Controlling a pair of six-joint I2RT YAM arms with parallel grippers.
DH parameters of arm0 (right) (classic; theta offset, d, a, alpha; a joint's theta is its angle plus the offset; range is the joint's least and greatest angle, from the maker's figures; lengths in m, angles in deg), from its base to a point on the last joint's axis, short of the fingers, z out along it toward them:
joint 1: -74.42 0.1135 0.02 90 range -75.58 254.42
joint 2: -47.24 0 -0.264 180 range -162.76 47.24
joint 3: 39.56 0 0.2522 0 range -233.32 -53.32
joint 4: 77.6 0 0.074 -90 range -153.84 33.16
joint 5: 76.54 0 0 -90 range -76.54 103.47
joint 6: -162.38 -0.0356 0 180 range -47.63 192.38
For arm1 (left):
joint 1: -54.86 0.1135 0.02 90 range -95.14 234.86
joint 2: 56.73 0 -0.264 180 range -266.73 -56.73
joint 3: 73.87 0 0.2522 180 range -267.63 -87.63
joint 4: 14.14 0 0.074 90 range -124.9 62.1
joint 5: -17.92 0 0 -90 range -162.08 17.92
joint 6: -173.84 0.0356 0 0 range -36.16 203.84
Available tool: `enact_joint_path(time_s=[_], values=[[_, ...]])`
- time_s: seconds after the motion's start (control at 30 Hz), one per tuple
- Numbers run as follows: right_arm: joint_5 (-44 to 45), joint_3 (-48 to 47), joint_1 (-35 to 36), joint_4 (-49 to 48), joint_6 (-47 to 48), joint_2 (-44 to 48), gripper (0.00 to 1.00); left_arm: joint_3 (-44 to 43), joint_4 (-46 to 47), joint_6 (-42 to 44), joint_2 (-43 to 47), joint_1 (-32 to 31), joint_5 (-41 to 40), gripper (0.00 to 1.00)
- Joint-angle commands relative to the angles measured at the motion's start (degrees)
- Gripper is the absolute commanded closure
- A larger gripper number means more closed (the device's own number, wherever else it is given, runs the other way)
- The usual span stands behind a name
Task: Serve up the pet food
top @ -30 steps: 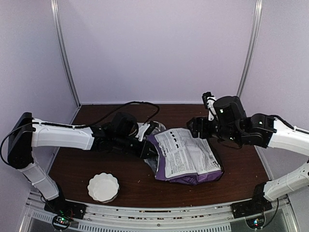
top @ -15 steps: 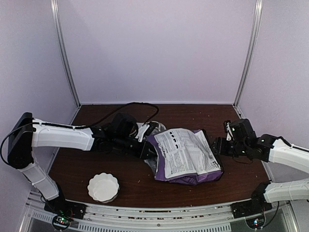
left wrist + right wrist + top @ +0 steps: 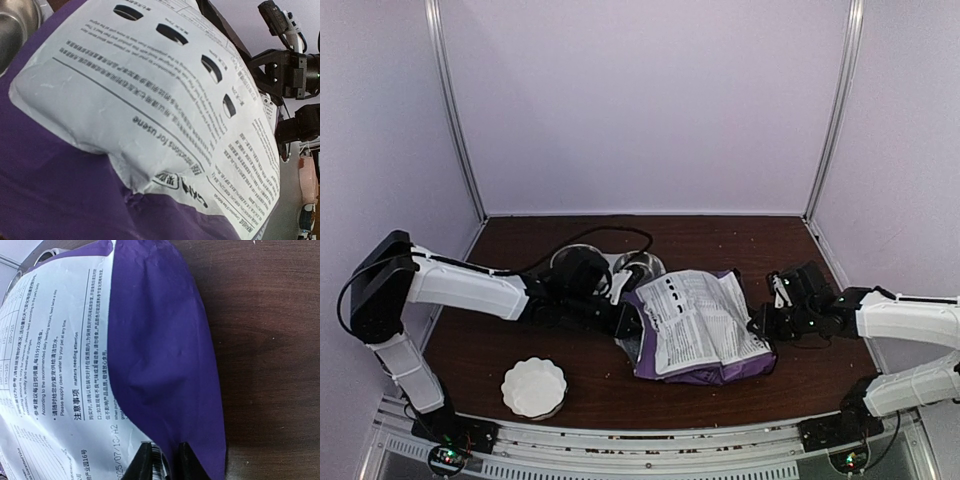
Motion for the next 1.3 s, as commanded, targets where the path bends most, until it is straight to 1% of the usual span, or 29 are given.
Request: enact_joint_path(time_s=[0.0, 0.13, 0.23, 0.43, 0.57, 0.67, 0.93, 1.1, 1.27], values=[[-5.1, 1.2, 1.6, -2.2, -1.3, -1.6, 0.85, -1.6, 7.3, -0.6, -4.4, -0.8, -0.6, 1.00], [-6.6, 1.2, 3.0, -3.3, -2.2, -2.3, 0.92, -5.4, 7.8, -0.9, -10.3, -1.6, -0.7, 1.00], [-7.0, 1.3, 4.0, -4.5, -2.9, -2.8, 0.94, -8.8, 7.6, -0.7, -14.1, -2.3, -0.6, 1.00], [-8.4, 1.1, 6.4, -8.5, -5.2, -5.3, 0.97, -18.5, 8.1, -0.3, -21.1, -3.9, 2.9, 1.00], [-8.7, 0.3, 7.5, -9.7, -5.8, -6.6, 0.97, -24.0, 8.4, 1.0, -24.2, -5.1, 6.0, 1.00], [-9.0, -0.3, 7.9, -9.7, -5.7, -7.0, 0.98, -25.4, 11.3, 0.7, -25.1, -5.1, 7.2, 1.00], [-9.4, -0.8, 8.4, -9.3, -5.4, -6.9, 0.99, -27.5, 23.4, -2.5, -26.8, -5.2, 10.1, 1.00], [-8.8, -0.8, 8.4, -8.3, -4.8, -5.9, 0.99, -28.1, 26.8, -2.9, -26.1, -5.2, 11.7, 1.00], [-7.2, -0.9, 8.4, -7.7, -4.9, -5.0, 0.99, -26.9, 29.9, -3.9, -23.0, -5.2, 11.8, 1.00]])
